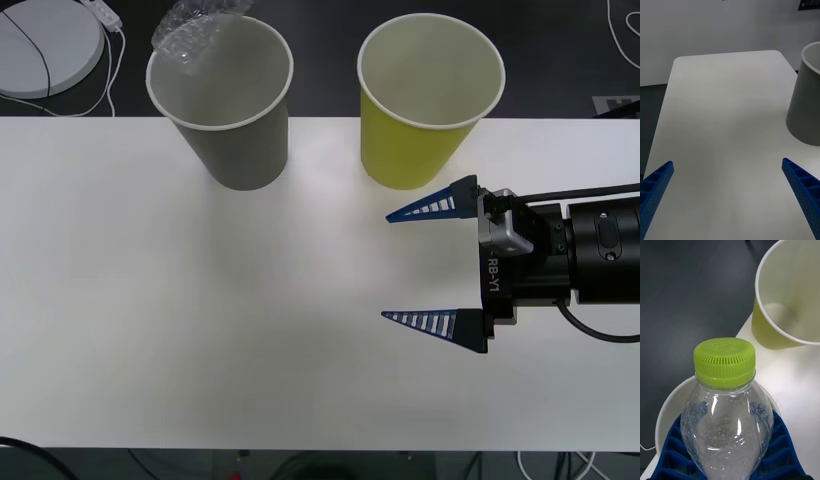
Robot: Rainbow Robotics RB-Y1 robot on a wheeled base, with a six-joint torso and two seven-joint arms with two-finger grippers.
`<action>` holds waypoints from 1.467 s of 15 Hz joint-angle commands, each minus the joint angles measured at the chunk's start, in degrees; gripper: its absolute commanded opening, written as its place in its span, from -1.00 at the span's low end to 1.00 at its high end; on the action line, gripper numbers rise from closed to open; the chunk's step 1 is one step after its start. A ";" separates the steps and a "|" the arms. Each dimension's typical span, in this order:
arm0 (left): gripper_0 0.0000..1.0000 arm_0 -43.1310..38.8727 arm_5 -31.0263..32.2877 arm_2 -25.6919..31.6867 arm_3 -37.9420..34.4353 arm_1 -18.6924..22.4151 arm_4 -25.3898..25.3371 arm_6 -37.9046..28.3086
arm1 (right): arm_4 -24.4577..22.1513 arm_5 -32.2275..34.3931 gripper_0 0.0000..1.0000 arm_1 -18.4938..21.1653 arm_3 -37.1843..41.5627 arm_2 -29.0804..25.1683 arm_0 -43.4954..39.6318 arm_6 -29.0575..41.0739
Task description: Put the can into the green bin and the plastic bottle into the gray bin
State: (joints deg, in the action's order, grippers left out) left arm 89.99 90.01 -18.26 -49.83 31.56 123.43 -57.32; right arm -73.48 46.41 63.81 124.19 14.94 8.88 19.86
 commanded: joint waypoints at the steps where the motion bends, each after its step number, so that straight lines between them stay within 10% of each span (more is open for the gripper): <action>1: -1.00 0.01 -0.01 -0.02 0.26 -0.97 0.67 -0.25 | 0.00 0.00 1.00 0.00 0.00 0.00 0.00 0.00; 5: -0.99 0.01 -0.01 -0.02 0.87 -1.15 0.59 0.63 | 0.00 0.00 1.00 0.00 0.00 0.00 0.00 0.00; 6: -0.69 0.01 -0.01 -0.02 0.96 -1.15 0.50 0.98 | 0.00 0.00 1.00 0.00 0.00 0.00 0.00 0.00; 7: 1.00 0.01 -0.01 0.07 1.05 -1.06 0.41 1.34 | 0.00 0.00 1.00 0.00 0.00 0.00 0.00 0.00; 22: 1.00 -0.26 -0.01 -0.64 0.87 0.35 -0.82 3.01 | 0.00 0.00 1.00 0.00 0.00 0.00 0.00 0.00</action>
State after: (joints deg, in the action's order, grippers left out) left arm 89.88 90.00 -18.53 -48.88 31.60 123.10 -54.52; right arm -73.48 46.41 63.81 124.19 14.94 8.88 19.86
